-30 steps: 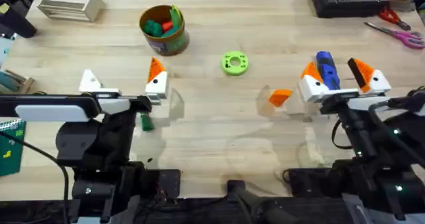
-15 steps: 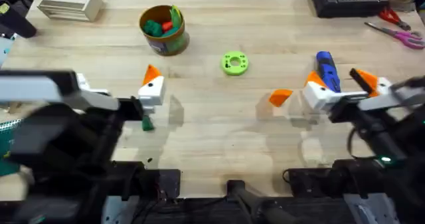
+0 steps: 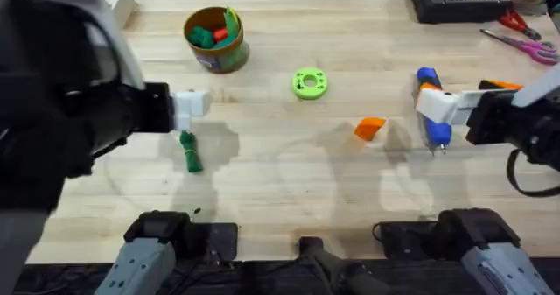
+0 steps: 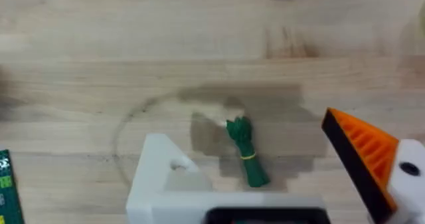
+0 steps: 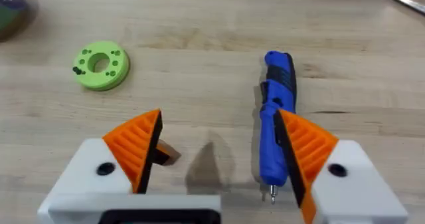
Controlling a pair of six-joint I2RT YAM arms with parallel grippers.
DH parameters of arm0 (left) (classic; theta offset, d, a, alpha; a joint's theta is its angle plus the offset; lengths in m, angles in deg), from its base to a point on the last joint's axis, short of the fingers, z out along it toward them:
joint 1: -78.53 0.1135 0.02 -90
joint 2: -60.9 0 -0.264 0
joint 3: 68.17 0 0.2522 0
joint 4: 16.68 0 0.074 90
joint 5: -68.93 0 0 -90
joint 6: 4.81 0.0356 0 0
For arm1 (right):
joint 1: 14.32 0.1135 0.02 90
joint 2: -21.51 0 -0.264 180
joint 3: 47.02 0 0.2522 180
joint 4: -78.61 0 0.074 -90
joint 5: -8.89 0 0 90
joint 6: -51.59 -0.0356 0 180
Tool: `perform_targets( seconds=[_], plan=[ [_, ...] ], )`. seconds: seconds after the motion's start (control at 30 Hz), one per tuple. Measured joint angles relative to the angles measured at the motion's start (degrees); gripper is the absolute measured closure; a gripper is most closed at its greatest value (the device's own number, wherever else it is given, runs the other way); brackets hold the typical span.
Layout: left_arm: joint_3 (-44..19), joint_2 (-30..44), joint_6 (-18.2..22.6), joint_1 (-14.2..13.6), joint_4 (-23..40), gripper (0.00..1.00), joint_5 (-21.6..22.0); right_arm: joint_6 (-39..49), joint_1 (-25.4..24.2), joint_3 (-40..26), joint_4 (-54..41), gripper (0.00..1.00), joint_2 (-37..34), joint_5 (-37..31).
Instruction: Pick up the gripper from the table and insert it into the empty holder that is missing its gripper. Then pick up a screw, insert it into the mounting hole, and use the screwdriver to tighten it. Finally, clean up the table by picking up the vegetable and placing it into the bucket.
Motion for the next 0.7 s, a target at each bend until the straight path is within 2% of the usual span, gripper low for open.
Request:
perform_targets(
  seconds=[0.13, 0.17, 0.3, 0.33, 0.47, 0.5, 0.63, 0.67, 0.7],
  plan=[
    [0.0, 5.81, -0.06, 0.0, 1.52, 0.025, -0.03, 0.0, 0.0, 0.0, -0.06, 0.015, -0.29, 0.0],
    [0.0, 6.79, 0.02, 0.02, 1.61, 0.148, -0.11, 0.0, 0.0, 0.0, -0.11, 0.014, -0.29, 0.0],
    [0.0, 9.89, -0.11, 0.0, 1.44, 0.798, -0.44, 0.0, 0.0, 0.0, -0.34, 0.014, -0.29, 0.0],
    [0.0, 10.25, -0.14, -0.04, 0.79, 0.687, -0.85, 0.0, 0.0, 0.0, -0.34, 0.015, -0.29, 0.0],
    [0.0, 9.03, -0.02, -1.19, -1.24, 0.07, -3.32, 0.0, 0.0, 0.0, -0.47, 0.014, -0.31, 0.0],
    [0.0, 8.44, 0.26, -2.0, -1.75, 0.029, -4.55, 0.0, 0.0, 0.0, -0.47, 0.013, -0.29, 0.0],
    [0.0, 6.21, 1.24, -5.97, -5.39, 0.015, -10.52, 0.0, 0.0, 0.0, -0.49, 0.015, -0.29, 0.0],
    [0.0, 5.4, 1.59, -9.05, -12.39, 0.014, -16.57, 0.0, 0.0, 0.0, -0.49, 0.015, -0.31, 0.0],
    [0.0, 5.38, 1.71, -10.0, -15.67, 0.014, -18.35, 0.0, 0.0, 0.0, -0.49, 0.015, -0.3, 0.0]
  ],
)
